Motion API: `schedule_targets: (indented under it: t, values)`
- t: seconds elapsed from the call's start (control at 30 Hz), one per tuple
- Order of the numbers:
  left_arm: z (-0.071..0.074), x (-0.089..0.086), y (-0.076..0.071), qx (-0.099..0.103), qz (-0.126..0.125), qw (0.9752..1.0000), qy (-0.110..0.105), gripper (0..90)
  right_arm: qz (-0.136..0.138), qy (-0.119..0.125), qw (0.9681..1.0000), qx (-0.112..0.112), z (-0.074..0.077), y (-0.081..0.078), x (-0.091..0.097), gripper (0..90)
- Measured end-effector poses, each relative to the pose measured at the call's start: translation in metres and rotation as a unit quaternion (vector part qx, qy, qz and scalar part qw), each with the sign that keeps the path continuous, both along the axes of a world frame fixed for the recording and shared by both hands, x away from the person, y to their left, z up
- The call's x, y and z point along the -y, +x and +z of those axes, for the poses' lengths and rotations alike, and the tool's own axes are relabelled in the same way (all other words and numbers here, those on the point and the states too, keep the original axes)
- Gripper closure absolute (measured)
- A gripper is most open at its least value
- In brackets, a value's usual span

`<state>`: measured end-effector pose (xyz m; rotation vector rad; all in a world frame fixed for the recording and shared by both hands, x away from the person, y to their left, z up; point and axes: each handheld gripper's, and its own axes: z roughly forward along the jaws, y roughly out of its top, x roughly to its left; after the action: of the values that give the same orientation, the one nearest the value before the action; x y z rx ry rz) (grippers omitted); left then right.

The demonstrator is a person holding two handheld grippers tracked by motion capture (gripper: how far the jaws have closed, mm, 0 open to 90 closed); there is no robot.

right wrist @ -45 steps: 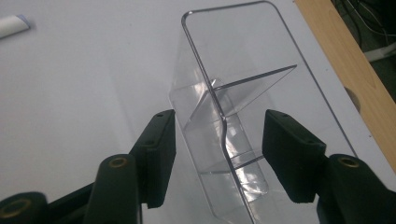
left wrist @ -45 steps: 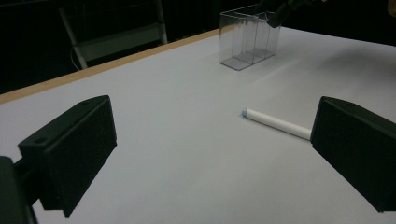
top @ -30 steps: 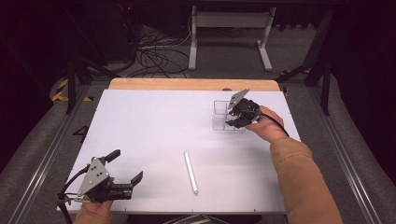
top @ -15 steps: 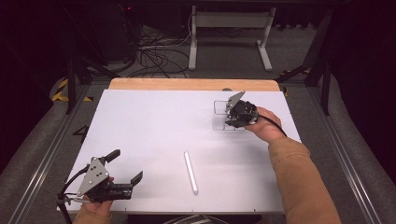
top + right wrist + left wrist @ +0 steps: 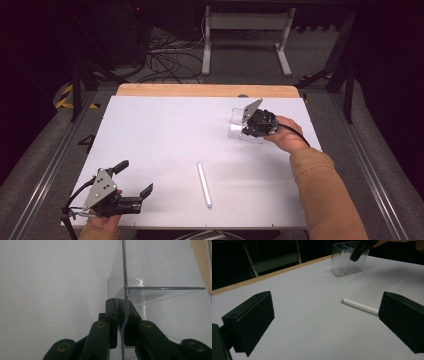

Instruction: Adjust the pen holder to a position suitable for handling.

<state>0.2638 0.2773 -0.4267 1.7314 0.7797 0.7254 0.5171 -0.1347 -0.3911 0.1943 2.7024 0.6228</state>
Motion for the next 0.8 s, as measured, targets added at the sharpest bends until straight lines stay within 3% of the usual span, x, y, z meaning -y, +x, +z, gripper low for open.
schedule_targets:
  t: [0.37, 0.7, 0.8]
  values:
    - [0.000, 0.001, 0.001, 0.000, -0.001, 1.0000, 0.001, 1.2, 0.035, 0.034, 0.9988, 0.001, 0.022, -0.021, -0.017, 87.1]
    - [0.000, 0.000, 0.001, -0.001, -0.002, 1.0000, -0.001, 1.2, 0.067, 0.032, 0.9971, -0.020, 0.024, -0.033, -0.060, 87.2]
    - [0.000, 0.000, 0.000, -0.003, -0.002, 1.0000, -0.006, 1.2, 0.078, 0.019, 0.9963, -0.029, 0.021, -0.034, -0.071, 87.1]
